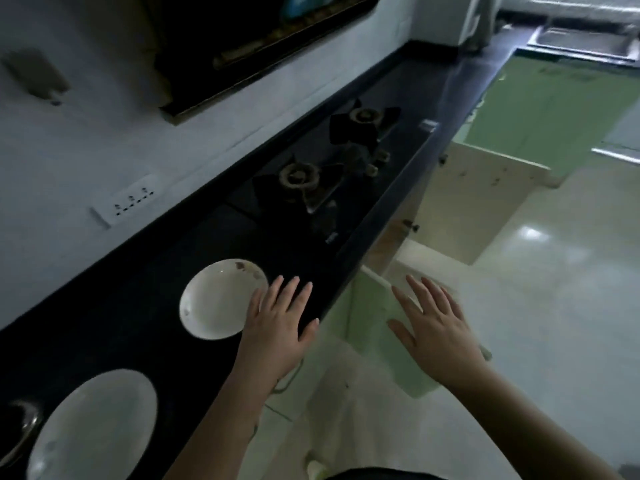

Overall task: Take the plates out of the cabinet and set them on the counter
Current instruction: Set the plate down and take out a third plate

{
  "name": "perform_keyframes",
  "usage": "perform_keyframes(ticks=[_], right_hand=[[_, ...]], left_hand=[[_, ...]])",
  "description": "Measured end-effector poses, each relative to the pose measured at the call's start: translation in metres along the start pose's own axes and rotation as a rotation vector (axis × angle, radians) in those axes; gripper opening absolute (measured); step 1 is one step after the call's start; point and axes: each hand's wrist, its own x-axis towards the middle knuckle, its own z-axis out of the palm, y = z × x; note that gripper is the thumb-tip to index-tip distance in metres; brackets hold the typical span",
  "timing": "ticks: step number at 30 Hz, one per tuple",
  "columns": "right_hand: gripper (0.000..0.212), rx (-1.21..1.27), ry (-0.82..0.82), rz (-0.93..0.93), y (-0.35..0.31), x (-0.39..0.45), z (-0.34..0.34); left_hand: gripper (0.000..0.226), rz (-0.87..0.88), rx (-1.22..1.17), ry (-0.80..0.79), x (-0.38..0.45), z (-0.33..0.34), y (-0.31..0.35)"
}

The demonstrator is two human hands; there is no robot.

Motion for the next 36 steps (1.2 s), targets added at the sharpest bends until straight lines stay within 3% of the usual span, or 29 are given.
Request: perform_keyframes(ticks=[6,17,25,31,36], right_hand=[[0.079,0.096,0.056,0.255,0.097,-0.084,-0.006],[0.066,0.204,0.084,0.653,0.241,-0.225,0.006],[0.066,0.233,0.091,0.796,0.288,-0.228,0.016],[0.065,0.194,0.054,0.862,0.321,-0.208,0.004],[0.063,0.179,0.089,0.957,0.350,-0.195,-0.013]], left_hand=[[0.076,0.225,0.058,-0.034,0.027,0.001,0.106],[0.082,0.460,0.027,-0.051,0.047,-0.004,0.285],[0.068,0.566,0.096,-0.144,0.099,0.028,0.336],[0.076,0.685,-0.016,-0.118,0.159,0.038,0.397],[0.069,0.755,0.078,-0.196,0.203,0.052,0.433]])
